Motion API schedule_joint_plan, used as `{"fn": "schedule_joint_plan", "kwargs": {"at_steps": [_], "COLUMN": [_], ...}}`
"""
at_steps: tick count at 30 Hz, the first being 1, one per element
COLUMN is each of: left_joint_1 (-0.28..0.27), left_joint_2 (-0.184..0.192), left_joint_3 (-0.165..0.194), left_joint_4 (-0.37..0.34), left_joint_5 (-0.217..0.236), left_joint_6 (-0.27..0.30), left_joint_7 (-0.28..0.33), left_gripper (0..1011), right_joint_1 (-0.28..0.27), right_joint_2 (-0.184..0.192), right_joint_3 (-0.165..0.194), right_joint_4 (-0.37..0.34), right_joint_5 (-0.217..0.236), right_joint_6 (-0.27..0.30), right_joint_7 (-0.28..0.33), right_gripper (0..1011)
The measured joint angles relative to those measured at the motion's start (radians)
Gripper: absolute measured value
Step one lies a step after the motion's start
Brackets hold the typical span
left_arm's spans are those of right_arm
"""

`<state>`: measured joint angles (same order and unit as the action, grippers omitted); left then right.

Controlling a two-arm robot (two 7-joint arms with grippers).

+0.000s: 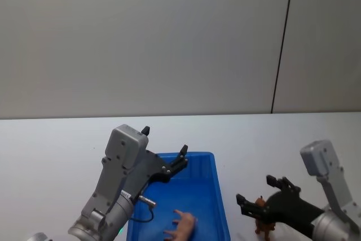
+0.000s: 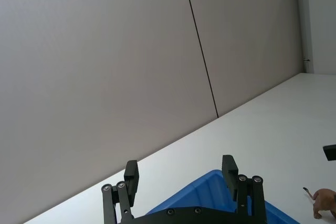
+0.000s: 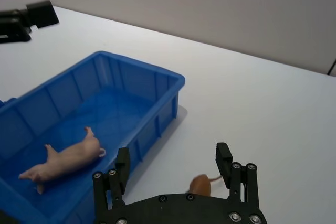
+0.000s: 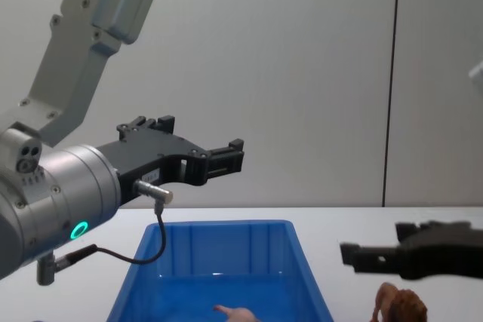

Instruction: Pick up the two dolls from the table and place them into the box.

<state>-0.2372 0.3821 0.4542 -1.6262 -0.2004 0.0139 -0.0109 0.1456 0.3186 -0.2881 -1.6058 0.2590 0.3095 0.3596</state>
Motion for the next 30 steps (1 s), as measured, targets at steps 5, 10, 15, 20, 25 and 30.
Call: {"fn": "schedule_joint_plan", "kwargs": {"at_steps": [5, 10, 15, 20, 25, 30], "left_joint_1": [0.000, 0.000, 0.000, 0.000, 0.000, 0.000], "left_joint_2": [0.000, 0.000, 0.000, 0.000, 0.000, 0.000], "left_joint_3": [0.000, 0.000, 0.000, 0.000, 0.000, 0.000], "left_joint_4": [0.000, 0.000, 0.000, 0.000, 0.000, 0.000], "left_joint_5": [0.000, 0.000, 0.000, 0.000, 0.000, 0.000], "left_joint_6": [0.000, 0.000, 0.000, 0.000, 0.000, 0.000], "left_joint_7": [0.000, 0.000, 0.000, 0.000, 0.000, 0.000], "left_gripper": [1000, 1001, 1000, 1000, 1000, 1000], "right_joint_1": [-0.023, -0.032, -0.035, -0.032, -0.027, -0.025], "right_joint_2": [0.013, 0.016, 0.012, 0.005, -0.003, -0.007], "right_joint_3": [0.002, 0.001, -0.004, -0.009, -0.014, -0.017], "right_joint_4": [-0.002, 0.010, 0.036, 0.060, 0.084, 0.096], "right_joint_5": [0.003, 0.003, 0.003, 0.000, -0.003, -0.003], "right_joint_6": [0.006, 0.015, 0.025, 0.030, 0.033, 0.032], "right_joint_7": [-0.019, -0.029, -0.038, -0.045, -0.052, -0.059], "right_gripper": [1001, 1001, 1001, 977, 843, 679]}}
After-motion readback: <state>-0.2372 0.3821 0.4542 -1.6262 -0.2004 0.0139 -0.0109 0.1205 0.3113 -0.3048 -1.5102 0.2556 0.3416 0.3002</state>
